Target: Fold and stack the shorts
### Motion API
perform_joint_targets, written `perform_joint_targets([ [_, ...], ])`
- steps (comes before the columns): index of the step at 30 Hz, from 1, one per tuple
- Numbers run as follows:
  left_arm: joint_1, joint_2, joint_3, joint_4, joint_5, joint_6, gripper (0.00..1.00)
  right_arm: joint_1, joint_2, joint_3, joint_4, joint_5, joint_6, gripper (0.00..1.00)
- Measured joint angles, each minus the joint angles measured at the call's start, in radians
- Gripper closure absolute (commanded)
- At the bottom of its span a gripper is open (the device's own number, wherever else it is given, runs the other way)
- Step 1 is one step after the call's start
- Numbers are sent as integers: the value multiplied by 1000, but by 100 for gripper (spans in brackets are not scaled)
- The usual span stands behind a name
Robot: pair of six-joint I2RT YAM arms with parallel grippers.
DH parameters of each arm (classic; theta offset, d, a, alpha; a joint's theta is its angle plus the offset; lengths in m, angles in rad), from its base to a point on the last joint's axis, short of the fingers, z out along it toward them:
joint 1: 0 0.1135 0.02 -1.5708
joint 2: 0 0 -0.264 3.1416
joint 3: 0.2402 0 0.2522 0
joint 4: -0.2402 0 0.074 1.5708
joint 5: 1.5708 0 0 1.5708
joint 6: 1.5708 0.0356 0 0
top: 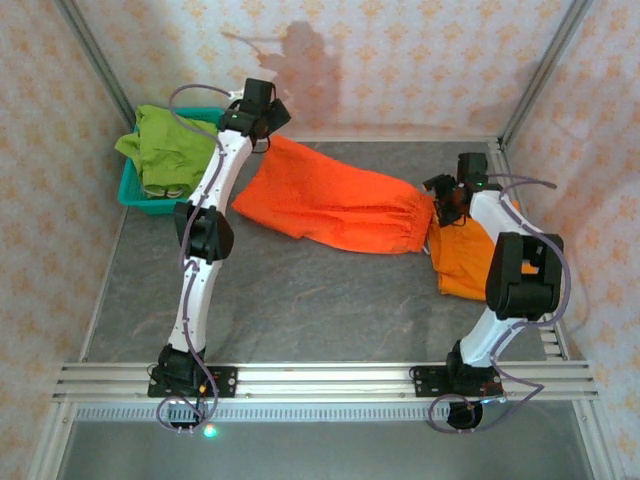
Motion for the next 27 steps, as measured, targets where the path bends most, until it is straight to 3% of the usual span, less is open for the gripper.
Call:
perform_joint_targets([
  [5,16,-120,-93,0,61,10,0,16,-99,-5,37,-38,16,8],
  [11,-33,-521,-580,130,160,16,0,135,-216,-20,82,-86,5,5],
  [14,-74,-631,-779,236,203,2,0,194,-195,-39,91,-106,-3,5],
  [27,-105,-500,-1276,486,261,-75,0,237,-18,-175,83,-128,-81,6],
])
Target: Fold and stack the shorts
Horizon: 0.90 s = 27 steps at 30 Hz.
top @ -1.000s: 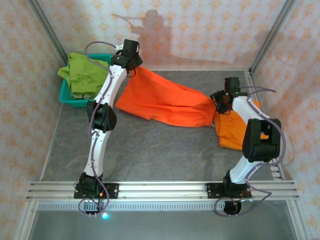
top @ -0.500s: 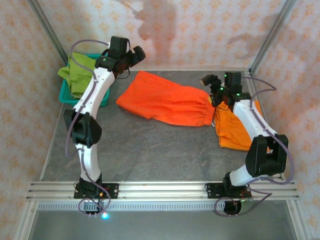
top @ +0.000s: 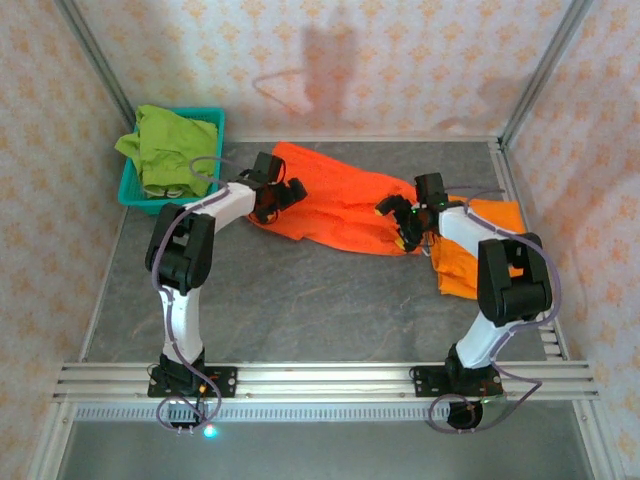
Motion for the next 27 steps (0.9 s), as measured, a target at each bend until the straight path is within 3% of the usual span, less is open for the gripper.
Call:
perform_joint_targets([
  [11,3,-126,-283,241,-9,-8,0,1,29,-1,-43,-3,-139,7],
  [21,7,-510,-760,352,-29,-76,0,13,-25,-69,-134,-90,-320,7],
  [27,24,-874,-902,203,-76,-89,0,34,-201,-158,-227,-129,-358,6],
])
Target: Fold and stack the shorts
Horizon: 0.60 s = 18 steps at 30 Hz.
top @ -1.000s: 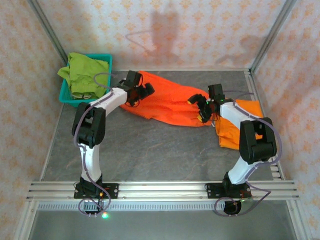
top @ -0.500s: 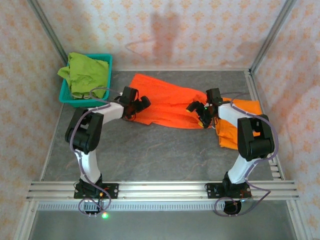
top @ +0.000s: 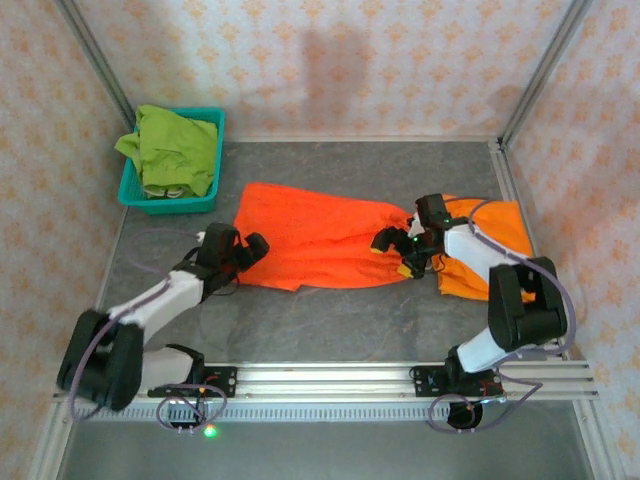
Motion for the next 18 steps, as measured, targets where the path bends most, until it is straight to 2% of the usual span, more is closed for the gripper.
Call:
perform_joint_targets([
  [4,0,-230,42,-64,-39,-2,0,19,-88,72,-48,-5,-6,5],
  [7,0,-266,97,-66,-35,12,0,18,-66,180,-46,-4,4,6],
  [12,0,-101,136,18,45,16,0,35,117,366,-21,-12,56,7],
  [18,0,148,133,95,102,16,0,148,392,612,-23,-27,92,7],
])
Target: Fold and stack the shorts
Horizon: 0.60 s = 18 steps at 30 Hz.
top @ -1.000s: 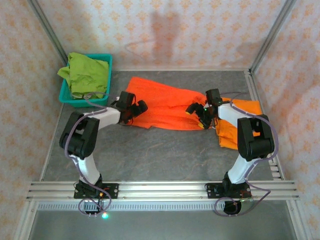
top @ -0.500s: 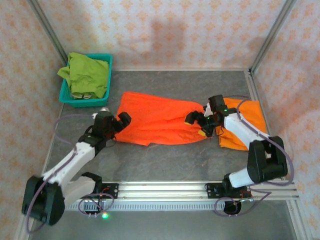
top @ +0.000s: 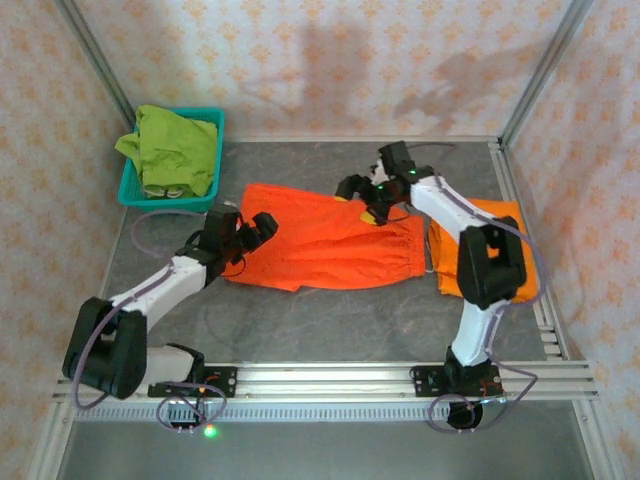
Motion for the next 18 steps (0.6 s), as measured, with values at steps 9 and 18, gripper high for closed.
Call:
perform_joint_targets([
  [9,0,74,-118,85,-33,4,0,42,285,267,-42,-22,29,7],
  [18,0,17,-218,169,-82,3,0,22,471,453,-113,-33,41,7],
])
